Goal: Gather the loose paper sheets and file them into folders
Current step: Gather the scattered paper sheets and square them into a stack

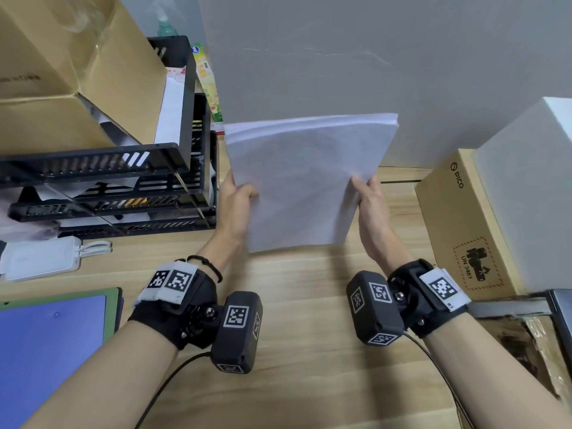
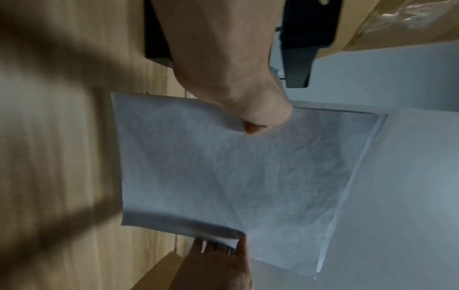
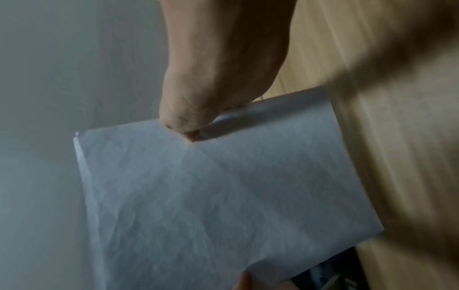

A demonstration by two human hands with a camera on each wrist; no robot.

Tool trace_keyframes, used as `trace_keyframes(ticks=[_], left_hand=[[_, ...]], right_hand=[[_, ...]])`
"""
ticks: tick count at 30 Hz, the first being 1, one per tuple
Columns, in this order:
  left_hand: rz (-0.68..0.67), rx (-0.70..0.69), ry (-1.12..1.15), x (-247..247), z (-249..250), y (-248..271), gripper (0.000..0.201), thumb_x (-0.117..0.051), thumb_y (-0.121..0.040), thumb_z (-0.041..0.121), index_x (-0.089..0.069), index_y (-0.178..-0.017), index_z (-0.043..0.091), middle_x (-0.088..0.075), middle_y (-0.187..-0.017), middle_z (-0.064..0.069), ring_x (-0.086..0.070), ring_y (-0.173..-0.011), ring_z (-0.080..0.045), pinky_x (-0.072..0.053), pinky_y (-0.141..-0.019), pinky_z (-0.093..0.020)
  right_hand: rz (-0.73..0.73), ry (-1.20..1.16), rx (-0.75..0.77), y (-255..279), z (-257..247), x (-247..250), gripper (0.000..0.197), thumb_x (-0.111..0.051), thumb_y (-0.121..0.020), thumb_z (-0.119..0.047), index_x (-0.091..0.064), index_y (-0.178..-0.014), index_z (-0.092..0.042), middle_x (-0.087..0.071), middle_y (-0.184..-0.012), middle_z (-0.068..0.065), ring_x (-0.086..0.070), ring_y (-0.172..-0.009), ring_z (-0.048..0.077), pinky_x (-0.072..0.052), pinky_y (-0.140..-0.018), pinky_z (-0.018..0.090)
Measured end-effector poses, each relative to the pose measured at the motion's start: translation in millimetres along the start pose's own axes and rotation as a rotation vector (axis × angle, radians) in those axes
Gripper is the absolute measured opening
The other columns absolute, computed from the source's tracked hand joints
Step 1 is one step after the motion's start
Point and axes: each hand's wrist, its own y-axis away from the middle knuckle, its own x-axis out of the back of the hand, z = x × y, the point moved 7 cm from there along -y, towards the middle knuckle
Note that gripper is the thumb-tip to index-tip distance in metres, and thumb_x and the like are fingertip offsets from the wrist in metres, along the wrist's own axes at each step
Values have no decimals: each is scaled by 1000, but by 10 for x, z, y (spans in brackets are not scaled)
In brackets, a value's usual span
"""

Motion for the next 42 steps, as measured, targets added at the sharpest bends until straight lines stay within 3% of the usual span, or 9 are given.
trace_keyframes(ticks=[11, 14, 18, 21, 24, 28, 33, 37, 42], left_hand=[[-12, 154, -73, 161, -441, 166, 21, -44, -90, -5, -56, -94, 11, -62, -86, 6, -62, -66, 5, -47, -57, -9], [-87, 168, -126, 112, -389, 169, 19, -44, -92, -1, -57, -92, 12, -63, -86, 6, -62, -67, 3, -46, -56, -7], [-229, 185, -321, 178, -449, 88, 22, -48, -98, 21, -55, -120, 22, -65, -109, 15, -62, -90, 4, -49, -77, -12], [-23, 65, -431, 426, -412, -66, 79, -68, -79, 44, -29, -144, 21, -44, -142, 0, -47, -124, -2, -38, -104, -23], [-145, -101, -761, 236, -319, -36, 101, -75, -69, 52, -19, -150, 28, -22, -150, 4, -20, -141, -13, -20, -116, -36], [-189, -223, -827, -17, -212, 14, 93, -80, -71, 36, -25, -146, 30, -31, -143, 7, -27, -135, -13, -25, -111, -35], [-431, 65, -726, 27, -327, -3, 51, -83, -72, 35, -59, -117, 34, -65, -110, 17, -62, -103, -9, -50, -82, -28], [-561, 212, -564, 61, -384, 82, 45, -84, -75, 28, -65, -115, 29, -73, -106, 8, -70, -96, -14, -57, -83, -35], [-621, 199, -678, 82, -482, 176, 21, -75, -85, 28, -67, -104, 25, -73, -95, 10, -70, -83, -6, -51, -65, -19]], right_hand=[[-133, 159, -92, 120, 409, 19, 32, -50, -100, -25, -49, -132, -20, -63, -120, -12, -60, -101, -8, -47, -76, 9], [-56, 230, -12, 78, 313, 77, 20, -49, -100, -23, -60, -117, -21, -69, -111, -7, -65, -98, 6, -51, -80, 21], [-125, 367, 94, 9, 128, 99, 19, -48, -100, -21, -65, -108, -26, -70, -111, -7, -66, -103, 11, -51, -91, 31], [-261, 478, 69, -5, 158, 80, 25, -49, -100, -23, -66, -117, -17, -72, -112, -1, -69, -103, 18, -53, -91, 39], [-368, 572, 70, 79, 201, 31, 33, -51, -95, -35, -65, -117, -15, -73, -109, 1, -70, -98, 18, -53, -85, 37], [-478, 629, 71, 172, 164, -20, 18, -50, -101, -22, -65, -106, -13, -70, -95, -4, -64, -78, 2, -49, -69, 19], [-615, 662, -13, 287, 106, 31, 21, -48, -102, -24, -66, -107, -15, -72, -96, -5, -67, -78, 4, -50, -67, 16], [-676, 746, 31, 308, 95, -29, 20, -48, -102, -27, -65, -110, -20, -71, -100, -12, -65, -84, 0, -50, -74, 15], [-617, 748, -43, 316, 303, -6, 13, -55, -98, -30, -62, -88, -24, -64, -84, -13, -60, -68, -3, -44, -63, 11]])
